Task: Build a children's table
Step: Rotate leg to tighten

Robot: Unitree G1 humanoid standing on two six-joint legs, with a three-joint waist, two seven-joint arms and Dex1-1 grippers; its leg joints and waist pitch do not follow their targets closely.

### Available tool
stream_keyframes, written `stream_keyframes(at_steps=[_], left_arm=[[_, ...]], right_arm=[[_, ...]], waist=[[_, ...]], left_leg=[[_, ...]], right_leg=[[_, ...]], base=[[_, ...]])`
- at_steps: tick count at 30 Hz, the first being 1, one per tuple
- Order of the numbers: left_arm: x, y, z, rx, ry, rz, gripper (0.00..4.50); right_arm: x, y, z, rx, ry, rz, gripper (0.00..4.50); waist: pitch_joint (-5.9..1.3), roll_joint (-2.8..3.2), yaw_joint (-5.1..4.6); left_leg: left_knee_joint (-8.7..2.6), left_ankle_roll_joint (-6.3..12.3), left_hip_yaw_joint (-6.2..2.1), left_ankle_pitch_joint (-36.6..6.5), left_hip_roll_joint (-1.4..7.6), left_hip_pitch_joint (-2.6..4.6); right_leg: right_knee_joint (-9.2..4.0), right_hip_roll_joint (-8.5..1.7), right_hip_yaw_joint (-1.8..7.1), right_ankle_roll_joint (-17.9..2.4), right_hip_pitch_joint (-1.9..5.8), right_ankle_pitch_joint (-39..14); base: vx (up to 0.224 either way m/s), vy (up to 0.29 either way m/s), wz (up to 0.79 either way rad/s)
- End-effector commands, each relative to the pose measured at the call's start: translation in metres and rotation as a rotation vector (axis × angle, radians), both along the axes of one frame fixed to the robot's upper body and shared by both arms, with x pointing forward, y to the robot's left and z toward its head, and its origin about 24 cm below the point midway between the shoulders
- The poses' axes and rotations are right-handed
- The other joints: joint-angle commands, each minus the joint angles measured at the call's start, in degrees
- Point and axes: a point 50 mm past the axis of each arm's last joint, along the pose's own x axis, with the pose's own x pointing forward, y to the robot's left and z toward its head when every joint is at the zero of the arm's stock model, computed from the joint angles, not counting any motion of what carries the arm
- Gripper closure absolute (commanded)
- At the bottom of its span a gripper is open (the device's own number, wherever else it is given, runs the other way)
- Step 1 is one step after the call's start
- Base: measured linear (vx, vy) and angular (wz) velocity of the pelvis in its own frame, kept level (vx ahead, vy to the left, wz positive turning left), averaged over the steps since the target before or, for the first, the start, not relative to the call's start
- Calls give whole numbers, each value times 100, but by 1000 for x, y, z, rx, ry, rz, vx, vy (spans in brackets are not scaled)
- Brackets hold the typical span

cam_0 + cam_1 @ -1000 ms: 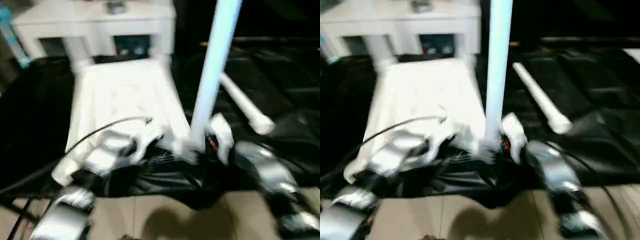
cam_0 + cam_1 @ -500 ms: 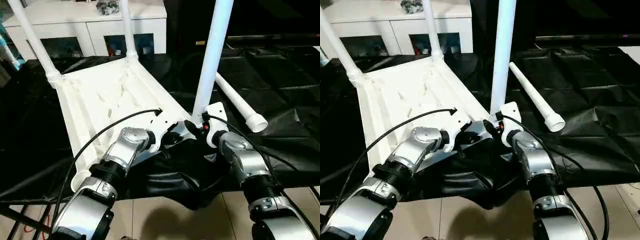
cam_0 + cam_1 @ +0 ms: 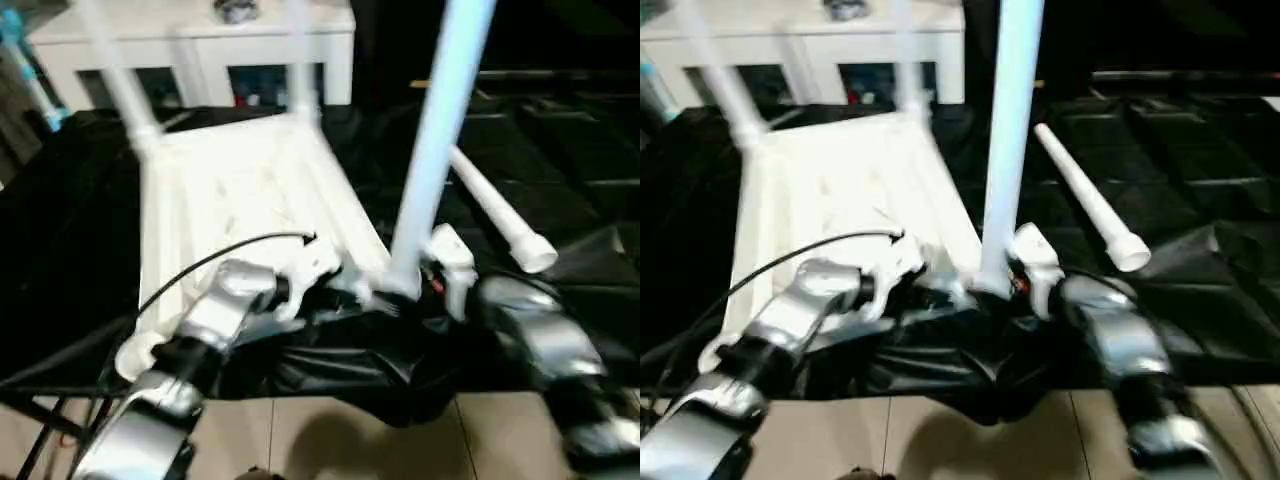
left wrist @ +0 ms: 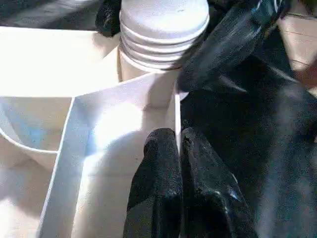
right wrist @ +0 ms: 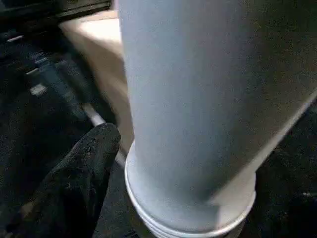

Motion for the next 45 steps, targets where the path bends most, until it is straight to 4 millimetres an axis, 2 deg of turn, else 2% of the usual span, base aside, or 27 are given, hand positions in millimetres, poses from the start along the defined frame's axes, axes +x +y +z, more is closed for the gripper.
stream_keyframes(at_steps=[1, 2, 3, 5, 6, 9, 12, 21, 23, 25, 26, 27, 28, 29, 30, 31, 32, 34, 35, 37, 39, 40, 43, 44, 45], left_arm=[[-13, -27, 14, -88, -29, -211, 450], [-14, -26, 14, -87, -28, -219, 450], [-14, -23, 14, -83, -23, -225, 450], [-16, -18, 15, -75, -12, -248, 450], [-17, -16, 15, -68, -4, -261, 450], [-18, -12, 15, -55, 5, -280, 450], [-19, -10, 15, -52, 13, -294, 450], [-18, -10, 15, -56, 13, -281, 450], [-16, -12, 15, -63, 6, -251, 450], [-8, -16, 14, -67, -12, -153, 450], [-1, -21, 13, -73, -28, -76, 450], [-1, -21, 13, -73, -28, -76, 450], [2, -23, 13, -70, -33, -38, 450], [4, -25, 13, -69, -36, -17, 450], [6, -28, 13, -68, -39, 15, 450], [6, -28, 13, -68, -39, 15, 450], [9, -32, 13, -66, -43, 56, 450], [16, -42, 13, -66, -47, 173, 450], [20, -47, 13, -64, -48, 227, 450], [24, -55, 14, -65, -62, 294, 450], [26, -60, 15, -69, -72, 324, 450], [26, -61, 15, -68, -73, 326, 450], [26, -62, 15, -74, -73, 312, 450], [25, -63, 15, -77, -72, 301, 450], [25, -63, 15, -77, -72, 301, 450]], right_arm=[[-15, 25, -2, 20, 54, 207, 75], [-16, 24, -2, 19, 58, 216, 75], [-19, 23, -1, 14, 65, 234, 75], [-23, 20, -1, 2, 83, 265, 75], [-25, 20, 0, -2, 90, 279, 99], [-28, 21, -1, -3, 95, 295, 110], [-29, 23, -2, -5, 100, 305, 141], [-29, 30, -6, 5, 101, 273, 172], [-26, 31, -7, 16, 92, 228, 173], [-17, 34, -12, 28, 65, 103, 174], [-6, 36, -20, 1, 51, -52, 174], [-6, 36, -20, 1, 51, -52, 175], [-1, 36, -24, -10, 50, -125, 175], [2, 36, -26, -17, 51, -169, 175], [6, 38, -28, -17, 59, -222, 175], [6, 38, -28, -17, 59, -222, 175], [9, 39, -30, -13, 68, -273, 175], [17, 43, -35, -5, 82, -418, 176], [22, 44, -37, -6, 87, -490, 176], [29, 47, -40, -20, 86, -597, 176], [33, 52, -40, -33, 67, -624, 176], [33, 53, -40, -35, 63, -623, 176], [35, 55, -38, -20, 46, -609, 176], [36, 56, -36, -7, 41, -604, 141], [36, 56, -36, -7, 41, -604, 141]], waist=[[-337, -88, -6], [-333, -97, -3], [-335, -72, -1], [-330, -71, 5], [-331, -77, 2], [-341, -72, -7], [-345, -71, -1], [-351, -77, -2], [-345, -77, -12], [-333, -73, -56], [-327, -97, -90], [-310, -86, -109], [-298, -81, -138], [-293, -85, -205], [-286, -112, -232], [-279, -95, -258], [-284, -104, -263], [-281, -89, -283], [-284, -83, -295], [-293, -87, -314], [-298, -89, -342], [-308, -78, -338], [-335, -92, -310], [-335, -91, -304], [-334, -89, -301]], left_leg=[[-353, 700, -150, -878, 373, 146], [-366, 662, -155, -941, 381, 153], [-365, 643, -154, -959, 384, 158], [-373, 583, -153, -1019, 383, 163], [-376, 571, -157, -1020, 383, 156], [-368, 570, -156, -945, 374, 152], [-366, 559, -158, -897, 371, 147], [-351, 580, -154, -823, 364, 148], [-356, 555, -155, -862, 359, 145], [-371, 459, -163, -968, 351, 137], [-383, 382, -162, -1080, 344, 149], [-393, 314, -162, -1179, 336, 157], [-428, 165, -194, -1414, 330, 151], [-453, 52, -207, -1527, 331, 132], [-460, 30, -213, -1579, 322, 116], [-469, -2, -211, -1699, 320, 145], [-449, 1, -199, -1757, 316, 175], [-449, -5, -199, -1694, 313, 174], [-444, -33, -193, -1713, 307, 199], [-440, -34, -194, -1676, 301, 193], [-437, -22, -198, -1671, 286, 191], [-429, 48, -191, -1571, 292, 175], [-390, 303, -167, -1203, 283, 152], [-386, 398, -166, -1089, 280, 140], [-384, 429, -167, -1071, 283, 137]], right_leg=[[-385, -353, 233, -1537, 210, -84], [-393, -349, 233, -1517, 214, -180], [-388, -351, 237, -1519, 205, -195], [-400, -350, 244, -1523, 195, -255], [-397, -356, 244, -1523, 205, -249], [-383, -352, 239, -1531, 197, -163], [-372, -355, 237, -1544, 204, -108], [-363, -354, 234, -1555, 207, -41], [-371, -352, 233, -1549, 204, -106], [-386, -355, 236, -1526, 192, -286], [-412, -352, 231, -1504, 189, -487], [-430, -354, 233, -1499, 169, -663], [-460, -365, 226, -1394, 198, -1090], [-464, -358, 225, -1331, 208, -1217], [-476, -356, 220, -1293, 217, -1283], [-502, -354, 227, -1239, 195, -1424], [-529, -362, 249, -1215, 174, -1484], [-532, -366, 257, -1247, 168, -1418], [-541, -360, 256, -1258, 155, -1440], [-542, -355, 253, -1277, 160, -1373], [-547, -350, 245, -1278, 170, -1320], [-542, -355, 248, -1293, 186, -1126], [-500, -357, 248, -1389, 220, -554], [-490, -357, 239, -1409, 235, -458], [-491, -363, 235, -1417, 235, -463]], base=[[0, 0, 0], [0, 0, 0], [0, 0, 0], [0, 0, 0], [0, 0, 0], [0, 0, 0], [0, 0, 0], [0, 0, 0], [0, 0, 0], [0, 0, 0], [0, 0, 0], [0, 0, 0], [0, 0, 0], [0, 0, 0], [0, 0, 0], [0, 0, 0], [0, 0, 0], [0, 0, 0], [0, 0, 0], [0, 0, 0], [0, 0, 0], [0, 0, 0], [0, 0, 0], [0, 0, 0], [0, 0, 0]])
